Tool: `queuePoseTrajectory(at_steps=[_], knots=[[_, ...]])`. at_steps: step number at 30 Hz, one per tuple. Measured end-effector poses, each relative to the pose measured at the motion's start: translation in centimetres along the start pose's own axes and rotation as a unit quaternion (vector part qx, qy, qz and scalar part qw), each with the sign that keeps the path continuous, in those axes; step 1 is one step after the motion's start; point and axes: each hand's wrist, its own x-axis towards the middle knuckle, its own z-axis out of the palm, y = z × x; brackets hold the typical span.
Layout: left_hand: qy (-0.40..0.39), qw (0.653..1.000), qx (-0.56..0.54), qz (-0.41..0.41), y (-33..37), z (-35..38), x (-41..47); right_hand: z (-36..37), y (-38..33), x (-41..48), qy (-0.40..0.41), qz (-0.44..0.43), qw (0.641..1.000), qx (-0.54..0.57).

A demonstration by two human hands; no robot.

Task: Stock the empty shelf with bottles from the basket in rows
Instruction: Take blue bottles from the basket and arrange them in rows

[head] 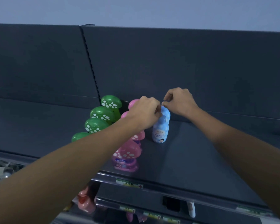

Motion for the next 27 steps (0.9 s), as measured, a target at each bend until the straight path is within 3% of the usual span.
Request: queuePoseTrajectory(at_steps=[16,27], knots=[[0.053,0.996,-0.027,0.066,-8.7,-9.6,-12.2,0.1,-16.4,-11.7,0.062,-0.002,0.997,-0.047],[-0.039,0.997,-0.019,0.058,-21.0,-11.0,-24.7,9.0,-28.5,-21.0,0.021,0.034,0.999,-0.030]])
